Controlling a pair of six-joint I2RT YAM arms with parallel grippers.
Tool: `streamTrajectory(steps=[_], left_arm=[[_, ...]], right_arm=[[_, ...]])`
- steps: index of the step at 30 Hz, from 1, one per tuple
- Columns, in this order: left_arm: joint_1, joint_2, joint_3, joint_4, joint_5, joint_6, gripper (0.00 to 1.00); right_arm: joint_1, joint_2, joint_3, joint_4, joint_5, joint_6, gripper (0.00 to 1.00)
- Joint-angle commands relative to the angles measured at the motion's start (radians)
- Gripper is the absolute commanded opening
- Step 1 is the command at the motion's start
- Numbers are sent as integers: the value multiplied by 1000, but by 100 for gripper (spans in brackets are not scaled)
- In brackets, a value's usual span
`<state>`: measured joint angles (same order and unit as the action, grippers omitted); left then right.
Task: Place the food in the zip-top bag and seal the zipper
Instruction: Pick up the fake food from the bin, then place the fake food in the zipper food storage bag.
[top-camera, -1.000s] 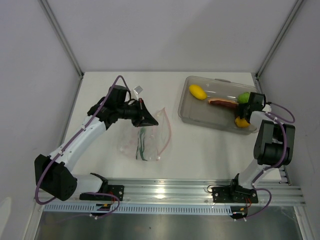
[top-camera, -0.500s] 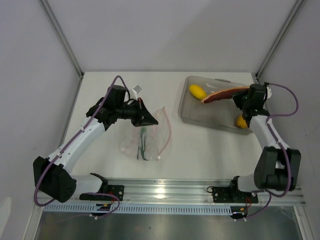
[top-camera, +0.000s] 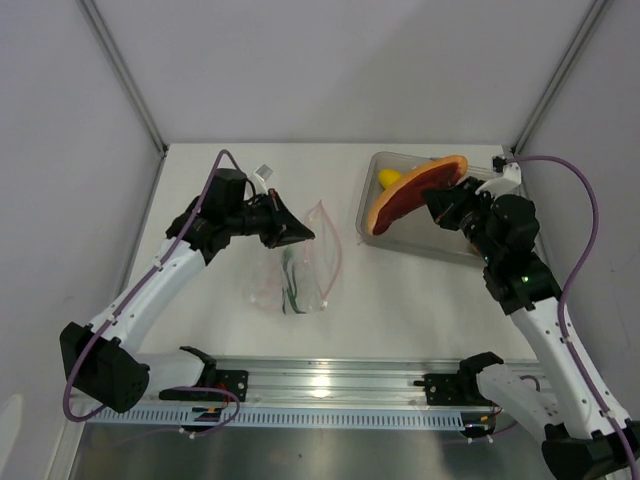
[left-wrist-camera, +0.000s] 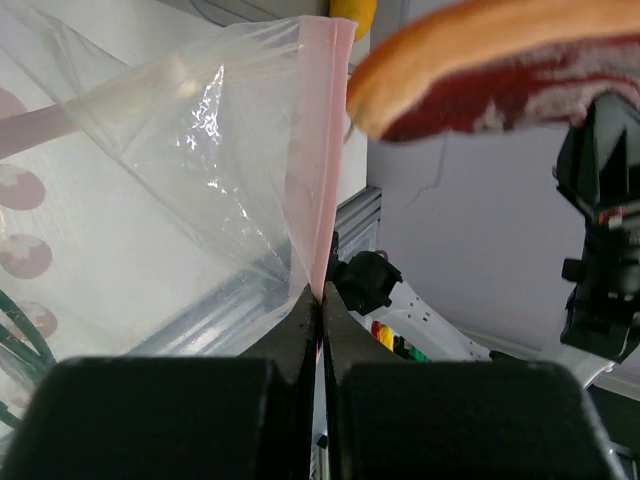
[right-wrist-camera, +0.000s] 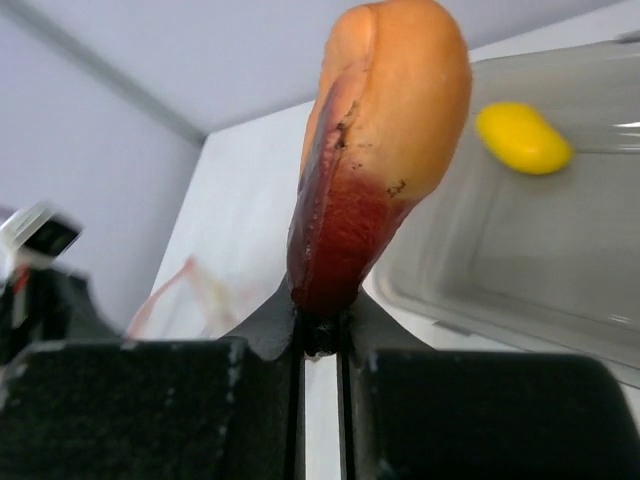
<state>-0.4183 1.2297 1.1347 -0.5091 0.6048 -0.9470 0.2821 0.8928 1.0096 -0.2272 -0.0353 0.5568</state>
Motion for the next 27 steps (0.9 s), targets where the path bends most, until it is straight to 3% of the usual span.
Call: streamTrajectory(steps=[1,10,17,27], left_arm=[[6,-22,19,27,-17,-36,1],[4,-21,42,0,-23,-50,1],[-4,-22,56,-16,-36,-55,1],[-10,-4,43,-20,-43,-44,1]], right_arm=[[101,-81,18,6,-31,-92,0],[333,-129,32,29,35,-132,0],[472,-95,85,25,225,-112,0],[509,-83,136,0,317,-84,0]])
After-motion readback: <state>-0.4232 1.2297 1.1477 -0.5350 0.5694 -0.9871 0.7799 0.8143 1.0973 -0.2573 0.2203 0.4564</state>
